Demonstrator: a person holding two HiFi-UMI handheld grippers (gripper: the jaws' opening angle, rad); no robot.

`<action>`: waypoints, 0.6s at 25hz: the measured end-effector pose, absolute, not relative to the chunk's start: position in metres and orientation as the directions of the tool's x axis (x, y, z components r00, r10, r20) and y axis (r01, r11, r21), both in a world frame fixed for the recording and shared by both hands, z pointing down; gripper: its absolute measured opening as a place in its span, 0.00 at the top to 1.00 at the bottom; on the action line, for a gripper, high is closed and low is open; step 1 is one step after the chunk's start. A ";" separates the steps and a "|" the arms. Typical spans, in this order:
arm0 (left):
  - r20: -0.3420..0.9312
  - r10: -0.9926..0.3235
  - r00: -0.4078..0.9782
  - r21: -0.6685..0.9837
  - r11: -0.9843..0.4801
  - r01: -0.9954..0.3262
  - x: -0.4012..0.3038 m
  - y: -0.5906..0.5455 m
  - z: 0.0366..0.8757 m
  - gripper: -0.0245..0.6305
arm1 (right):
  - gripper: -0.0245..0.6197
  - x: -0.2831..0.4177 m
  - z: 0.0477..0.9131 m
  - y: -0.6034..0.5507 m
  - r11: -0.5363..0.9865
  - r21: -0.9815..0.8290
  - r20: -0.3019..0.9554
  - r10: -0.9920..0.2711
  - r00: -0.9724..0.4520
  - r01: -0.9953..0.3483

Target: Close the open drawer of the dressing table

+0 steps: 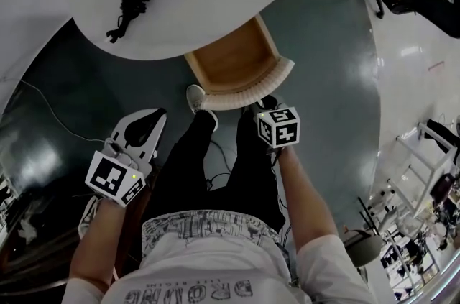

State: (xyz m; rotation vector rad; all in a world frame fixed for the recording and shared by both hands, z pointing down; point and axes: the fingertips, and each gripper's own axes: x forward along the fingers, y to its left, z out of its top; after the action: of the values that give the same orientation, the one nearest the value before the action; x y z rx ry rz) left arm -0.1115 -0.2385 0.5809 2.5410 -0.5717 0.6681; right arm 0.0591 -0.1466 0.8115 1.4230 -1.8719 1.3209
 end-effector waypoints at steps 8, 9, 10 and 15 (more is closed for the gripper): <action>0.507 -0.321 0.800 0.300 -0.805 -0.512 -0.117 -0.255 0.582 0.93 | 0.78 0.056 0.811 -0.178 0.009 -0.440 0.762 -0.525 -0.379 -0.898; 0.504 -0.328 0.799 0.298 -0.802 -0.518 -0.119 -0.257 0.583 0.93 | 0.78 0.056 0.810 -0.184 0.012 -0.442 0.756 -0.533 -0.380 -0.897; 0.501 -0.336 0.797 0.296 -0.799 -0.523 -0.121 -0.259 0.585 0.93 | 0.78 0.056 0.809 -0.192 0.016 -0.444 0.750 -0.541 -0.381 -0.896; 0.483 -0.374 0.791 0.283 -0.788 -0.546 -0.129 -0.270 0.594 0.93 | 0.78 0.051 0.807 -0.231 0.028 -0.459 0.710 -0.590 -0.385 -0.888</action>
State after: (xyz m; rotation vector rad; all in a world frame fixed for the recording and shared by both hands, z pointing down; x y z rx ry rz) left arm -0.1295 -0.2699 0.5938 2.5680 -0.6934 0.5712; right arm 0.0505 -0.2306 0.8071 1.5087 -1.9892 1.2923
